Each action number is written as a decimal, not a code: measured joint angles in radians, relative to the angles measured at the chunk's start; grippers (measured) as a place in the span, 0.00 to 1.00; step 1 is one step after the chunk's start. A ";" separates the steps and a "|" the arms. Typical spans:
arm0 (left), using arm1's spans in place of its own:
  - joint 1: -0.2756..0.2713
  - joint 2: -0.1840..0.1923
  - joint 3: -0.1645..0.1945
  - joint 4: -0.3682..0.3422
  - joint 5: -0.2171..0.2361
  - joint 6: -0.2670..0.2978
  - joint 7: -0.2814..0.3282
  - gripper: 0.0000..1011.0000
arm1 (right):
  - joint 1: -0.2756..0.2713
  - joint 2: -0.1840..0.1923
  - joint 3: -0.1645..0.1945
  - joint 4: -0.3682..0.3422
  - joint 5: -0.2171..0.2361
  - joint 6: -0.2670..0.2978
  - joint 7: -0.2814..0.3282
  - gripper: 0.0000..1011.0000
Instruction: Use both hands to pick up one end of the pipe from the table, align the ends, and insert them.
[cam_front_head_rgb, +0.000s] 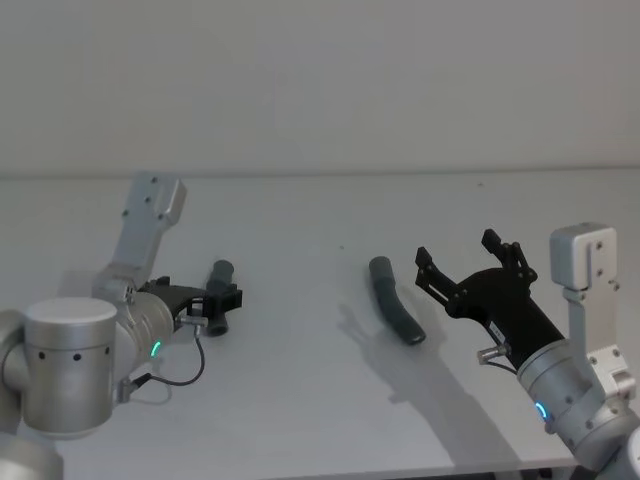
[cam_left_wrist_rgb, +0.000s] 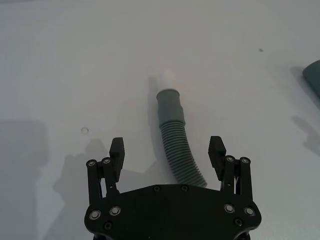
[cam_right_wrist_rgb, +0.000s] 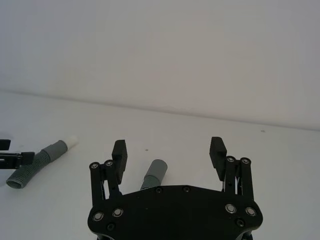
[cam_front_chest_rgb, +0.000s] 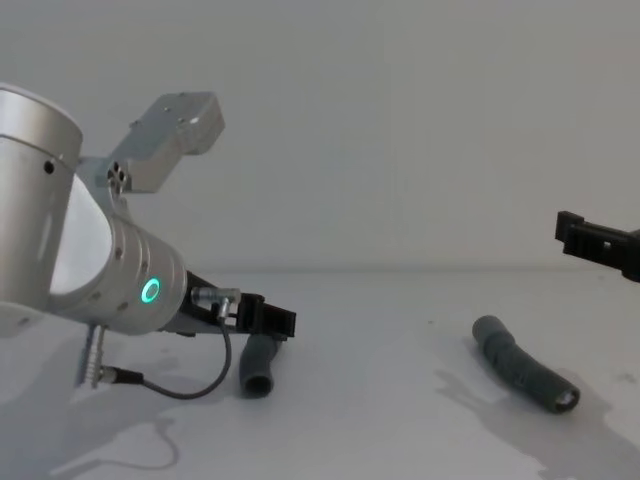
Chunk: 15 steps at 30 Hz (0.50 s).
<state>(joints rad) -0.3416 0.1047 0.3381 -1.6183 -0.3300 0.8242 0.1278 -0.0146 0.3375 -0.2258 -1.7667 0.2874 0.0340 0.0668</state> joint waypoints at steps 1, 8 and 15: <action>-0.002 -0.002 -0.001 0.003 0.000 0.001 0.001 0.99 | 0.000 0.000 0.000 0.000 0.000 0.000 0.000 0.99; -0.023 -0.021 -0.009 0.042 0.000 -0.001 0.001 0.99 | 0.000 0.000 0.000 0.000 0.000 0.000 0.000 0.99; -0.049 -0.036 -0.008 0.088 0.006 -0.021 -0.005 0.99 | 0.000 0.000 0.000 0.000 0.000 0.000 0.000 0.99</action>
<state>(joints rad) -0.3911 0.0690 0.3297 -1.5304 -0.3236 0.8035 0.1232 -0.0146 0.3375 -0.2258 -1.7667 0.2874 0.0341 0.0667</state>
